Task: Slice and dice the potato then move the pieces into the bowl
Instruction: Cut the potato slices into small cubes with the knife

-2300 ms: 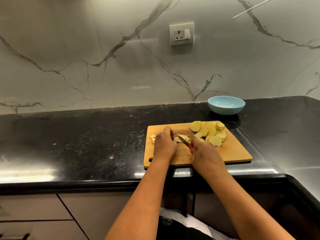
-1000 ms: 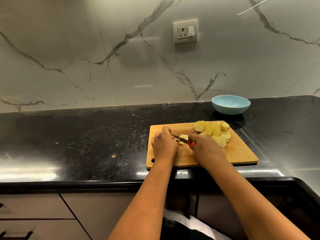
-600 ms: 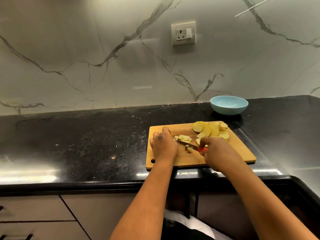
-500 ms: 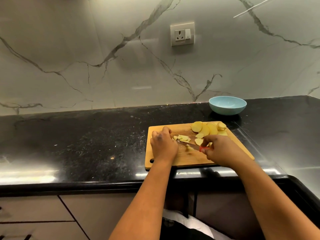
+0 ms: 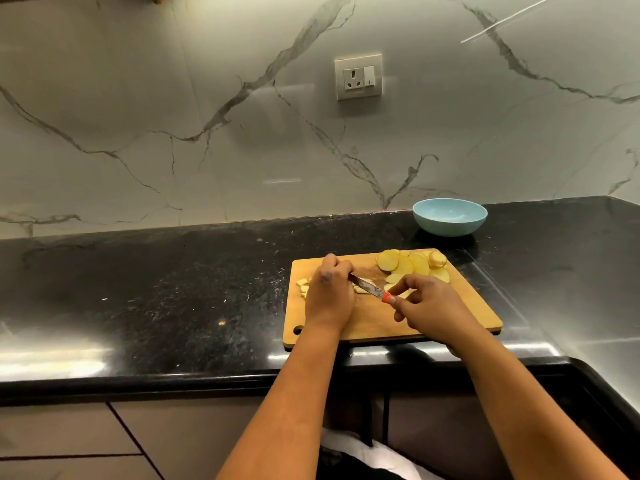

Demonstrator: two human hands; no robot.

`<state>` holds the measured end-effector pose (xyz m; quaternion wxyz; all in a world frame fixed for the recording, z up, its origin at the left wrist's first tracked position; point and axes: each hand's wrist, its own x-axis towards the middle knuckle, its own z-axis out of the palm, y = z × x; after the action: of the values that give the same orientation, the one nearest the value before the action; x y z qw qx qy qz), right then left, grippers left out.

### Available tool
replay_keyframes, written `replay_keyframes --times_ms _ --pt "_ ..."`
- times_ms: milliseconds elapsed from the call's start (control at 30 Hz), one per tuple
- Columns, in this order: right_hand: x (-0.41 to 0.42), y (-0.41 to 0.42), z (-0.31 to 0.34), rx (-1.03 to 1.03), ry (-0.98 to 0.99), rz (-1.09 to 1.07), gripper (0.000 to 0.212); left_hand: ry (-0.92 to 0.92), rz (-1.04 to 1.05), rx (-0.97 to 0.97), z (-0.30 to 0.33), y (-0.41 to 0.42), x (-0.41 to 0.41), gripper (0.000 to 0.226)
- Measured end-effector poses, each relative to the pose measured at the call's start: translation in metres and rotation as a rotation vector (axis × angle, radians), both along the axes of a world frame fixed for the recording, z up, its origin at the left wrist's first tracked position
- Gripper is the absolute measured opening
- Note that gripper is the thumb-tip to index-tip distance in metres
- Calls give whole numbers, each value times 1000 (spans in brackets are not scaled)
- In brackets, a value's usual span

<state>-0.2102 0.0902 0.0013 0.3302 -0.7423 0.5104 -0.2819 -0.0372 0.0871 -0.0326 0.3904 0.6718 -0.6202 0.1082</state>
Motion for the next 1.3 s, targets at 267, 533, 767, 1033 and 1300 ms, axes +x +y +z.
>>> replay_keyframes --times_ms 267,533,767,1033,1300 --pt "-1 -29 -8 -185 -22 -106 15 68 170 74 0 -9 14 19" --pt "8 -27 -39 -534 -168 -166 11 -129 -234 523 11 -21 0 36" --pt "6 -30 -43 -512 -188 -177 14 -282 -65 500 9 -28 6 24" --pt "1 -35 -45 -516 -332 -293 12 -238 212 186 9 -16 26 19" --pt "-6 -39 -47 -411 -475 -371 5 -128 -12 406 25 -18 -16 29"
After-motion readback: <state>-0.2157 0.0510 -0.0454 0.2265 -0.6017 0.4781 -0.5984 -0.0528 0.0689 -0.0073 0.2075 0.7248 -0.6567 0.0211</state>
